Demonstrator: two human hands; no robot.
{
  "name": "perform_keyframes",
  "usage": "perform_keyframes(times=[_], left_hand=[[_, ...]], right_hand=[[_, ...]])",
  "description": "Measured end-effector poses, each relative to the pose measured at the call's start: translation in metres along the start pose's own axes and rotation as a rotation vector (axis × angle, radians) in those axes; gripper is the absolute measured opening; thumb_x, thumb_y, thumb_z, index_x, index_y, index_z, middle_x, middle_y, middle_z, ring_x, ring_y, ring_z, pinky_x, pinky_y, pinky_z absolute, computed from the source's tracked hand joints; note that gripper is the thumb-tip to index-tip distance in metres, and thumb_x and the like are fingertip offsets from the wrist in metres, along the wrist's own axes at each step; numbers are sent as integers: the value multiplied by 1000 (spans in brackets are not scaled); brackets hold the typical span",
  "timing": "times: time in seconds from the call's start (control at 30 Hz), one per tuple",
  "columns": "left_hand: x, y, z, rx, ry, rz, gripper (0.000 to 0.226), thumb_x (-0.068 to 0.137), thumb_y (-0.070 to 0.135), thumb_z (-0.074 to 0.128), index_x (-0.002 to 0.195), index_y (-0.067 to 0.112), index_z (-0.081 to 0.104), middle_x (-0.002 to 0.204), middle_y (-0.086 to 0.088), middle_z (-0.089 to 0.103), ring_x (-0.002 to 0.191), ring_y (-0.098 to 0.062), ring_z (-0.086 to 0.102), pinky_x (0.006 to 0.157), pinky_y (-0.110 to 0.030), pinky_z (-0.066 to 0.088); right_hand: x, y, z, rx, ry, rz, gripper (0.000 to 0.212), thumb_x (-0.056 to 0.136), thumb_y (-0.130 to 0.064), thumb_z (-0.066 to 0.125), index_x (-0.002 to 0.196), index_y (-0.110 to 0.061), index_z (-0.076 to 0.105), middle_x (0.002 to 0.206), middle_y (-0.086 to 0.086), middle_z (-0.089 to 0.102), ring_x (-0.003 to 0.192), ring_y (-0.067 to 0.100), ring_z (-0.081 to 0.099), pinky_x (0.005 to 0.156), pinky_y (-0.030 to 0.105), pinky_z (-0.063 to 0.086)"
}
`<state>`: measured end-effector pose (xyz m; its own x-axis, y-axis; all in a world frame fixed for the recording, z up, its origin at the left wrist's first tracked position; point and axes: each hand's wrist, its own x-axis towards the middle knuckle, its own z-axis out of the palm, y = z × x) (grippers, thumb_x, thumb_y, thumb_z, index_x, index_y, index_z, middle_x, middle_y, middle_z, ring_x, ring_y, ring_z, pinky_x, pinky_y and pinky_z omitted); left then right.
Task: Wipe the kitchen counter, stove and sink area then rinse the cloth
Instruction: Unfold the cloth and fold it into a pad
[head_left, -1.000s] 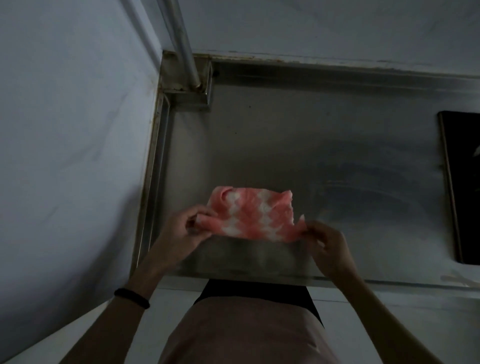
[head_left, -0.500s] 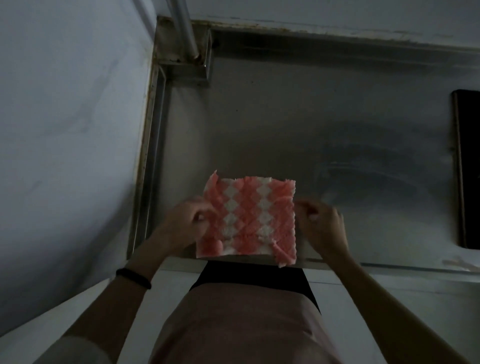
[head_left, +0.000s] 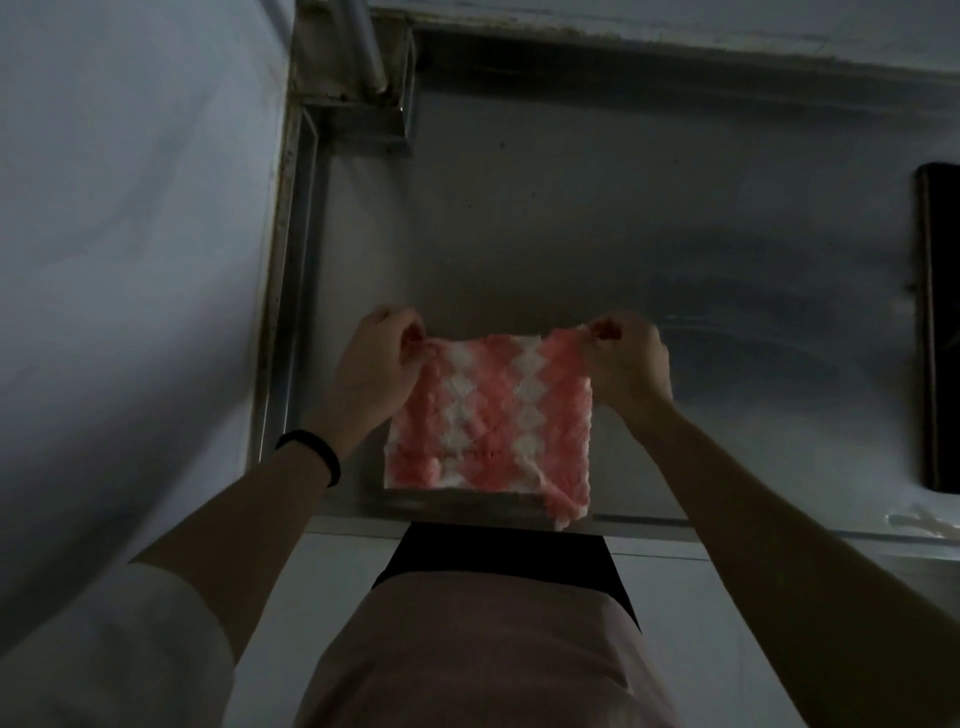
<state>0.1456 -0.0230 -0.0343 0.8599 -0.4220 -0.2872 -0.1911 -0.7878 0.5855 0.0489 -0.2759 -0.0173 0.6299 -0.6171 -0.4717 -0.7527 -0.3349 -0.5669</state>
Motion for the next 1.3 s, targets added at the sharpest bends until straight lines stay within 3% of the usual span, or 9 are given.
perform_keyframes(times=[0.17, 0.3, 0.43, 0.57, 0.7, 0.9, 1.1, 1.23, 1.3], left_hand=[[7, 2, -15, -232, 77, -3, 15, 97, 15, 72, 100, 8, 59, 92, -6, 64, 85, -24, 62, 77, -42, 54], [3, -2, -13, -193, 117, 16, 24, 98, 10, 69, 118, 2, 59, 119, -16, 61, 109, -29, 62, 94, -49, 56], [-13, -3, -6, -67, 241, 70, 35, 97, 23, 70, 125, 6, 57, 130, -17, 51, 115, -27, 54, 93, -41, 53], [-42, -9, 10, 150, -118, 167, 41, 86, 29, 81, 121, 14, 64, 127, -9, 59, 115, -30, 55, 96, -45, 51], [-59, -14, 22, 236, -106, 96, 26, 94, 30, 72, 112, 14, 62, 121, -6, 59, 113, -29, 53, 92, -40, 45], [-89, -21, 17, 215, -154, 143, 13, 88, 15, 78, 97, 12, 69, 109, -3, 62, 104, -25, 57, 85, -36, 47], [-130, -18, 7, 98, -209, 159, 9, 86, 19, 78, 90, 22, 71, 95, 10, 70, 89, -10, 61, 80, -32, 53], [-116, -14, -1, -34, -162, 53, 6, 95, 23, 76, 97, 23, 70, 92, 14, 68, 79, 5, 61, 75, -9, 42], [-93, -10, -5, -84, -89, 18, 8, 97, 22, 73, 104, 19, 72, 93, 12, 68, 78, 4, 62, 73, -12, 45]], right_hand=[[6, 0, -17, 321, 118, -88, 10, 97, -22, 72, 94, -18, 63, 81, 1, 75, 64, 11, 72, 64, 36, 58], [1, 6, -15, 367, 62, -85, 10, 98, -22, 72, 98, -20, 62, 87, -7, 76, 76, 12, 77, 68, 39, 61], [-24, 8, -6, 141, 202, -191, 10, 94, -25, 69, 100, -25, 61, 93, -13, 68, 80, 2, 66, 73, 37, 60], [-72, 24, 22, -275, -160, -411, 28, 91, -44, 70, 110, -26, 59, 107, -11, 62, 91, 9, 62, 75, 39, 59], [-97, 47, 39, -536, -251, -372, 53, 96, -47, 68, 140, -23, 50, 141, -5, 54, 127, 21, 56, 104, 41, 50], [-111, 62, 25, -611, -317, -408, 26, 106, -31, 49, 129, -21, 57, 133, -3, 62, 122, 22, 62, 103, 41, 49], [-124, 77, -4, -654, -490, -359, 21, 102, -36, 51, 121, -28, 55, 120, -6, 62, 106, 24, 67, 84, 40, 58], [-102, 56, -17, -574, -340, -465, 15, 103, -37, 57, 99, -24, 64, 102, -9, 60, 84, 11, 61, 71, 33, 58], [-77, 36, -15, -534, -216, -513, 16, 100, -28, 65, 88, -18, 62, 95, -4, 61, 79, 15, 58, 67, 37, 55]])
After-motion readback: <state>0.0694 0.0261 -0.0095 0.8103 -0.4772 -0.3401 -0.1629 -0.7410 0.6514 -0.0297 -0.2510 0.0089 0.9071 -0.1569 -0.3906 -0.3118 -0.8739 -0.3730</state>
